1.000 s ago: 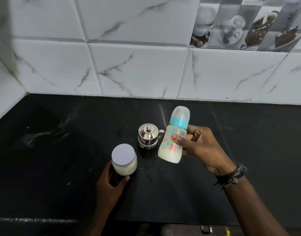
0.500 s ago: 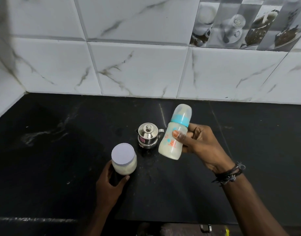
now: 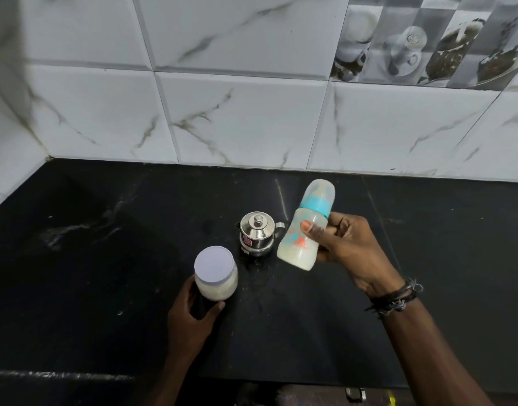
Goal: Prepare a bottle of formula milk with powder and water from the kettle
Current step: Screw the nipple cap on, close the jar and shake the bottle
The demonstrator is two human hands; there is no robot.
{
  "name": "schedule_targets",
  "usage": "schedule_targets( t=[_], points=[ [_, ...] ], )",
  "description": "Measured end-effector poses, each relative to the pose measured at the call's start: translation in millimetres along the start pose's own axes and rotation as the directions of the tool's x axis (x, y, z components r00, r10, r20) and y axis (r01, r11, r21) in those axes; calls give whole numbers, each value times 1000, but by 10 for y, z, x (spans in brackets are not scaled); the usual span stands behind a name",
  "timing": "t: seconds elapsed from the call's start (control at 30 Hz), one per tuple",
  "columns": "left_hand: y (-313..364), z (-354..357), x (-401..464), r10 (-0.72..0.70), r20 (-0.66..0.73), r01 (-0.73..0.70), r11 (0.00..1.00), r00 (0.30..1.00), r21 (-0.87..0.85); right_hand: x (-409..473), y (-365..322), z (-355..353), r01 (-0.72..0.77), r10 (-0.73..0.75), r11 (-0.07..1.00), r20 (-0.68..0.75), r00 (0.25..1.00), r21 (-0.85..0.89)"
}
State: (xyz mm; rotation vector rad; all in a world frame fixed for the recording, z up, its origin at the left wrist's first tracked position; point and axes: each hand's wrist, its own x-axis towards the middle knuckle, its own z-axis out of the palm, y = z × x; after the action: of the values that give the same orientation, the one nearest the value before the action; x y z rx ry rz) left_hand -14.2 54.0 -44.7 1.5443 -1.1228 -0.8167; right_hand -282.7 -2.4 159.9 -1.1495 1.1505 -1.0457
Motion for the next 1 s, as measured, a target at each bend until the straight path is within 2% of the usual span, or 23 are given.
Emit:
schedule_targets(
  t=[0.07,0.17,0.33,0.47,0.63,0.77,0.83,0.93,1.0],
  points=[
    [3,1,3,0,1,0,1000,1000,0,-1,-1,21,-12,11,1000,10,1000,16],
    [-3,-1,12,3,5,-3,1000,1000,11,-24,-16,14,-38,42,999,126,991,-37],
    [-20,0,7,1,3,-1,1000,1000,10,23,-13,30,4,-4,1000,1,1000,2],
    [-31,-1,15,-1,8,1,1000,1000,16,-16,2,35,-41,53,996,144,988,-83],
    [-6,-3,15,-22,22,22,1000,1000,6,18,-14,29,-6,6,1000,-13,1000,24],
    [8,-6,27,-28,20,28,999,999,32,-36,-3,20,-52,56,998,132,990,-38],
    [12,-4,27,-29,5,28,998,1000,49,-26,-3,7,-34,37,999,102,994,-32],
    [16,3,19,-23,-9,24,998,1000,58,14,32,18,-12,12,1000,-23,1000,2],
    [20,3,11,-21,-11,22,998,1000,61,7,74,23,-43,44,999,30,999,-33]
  ],
)
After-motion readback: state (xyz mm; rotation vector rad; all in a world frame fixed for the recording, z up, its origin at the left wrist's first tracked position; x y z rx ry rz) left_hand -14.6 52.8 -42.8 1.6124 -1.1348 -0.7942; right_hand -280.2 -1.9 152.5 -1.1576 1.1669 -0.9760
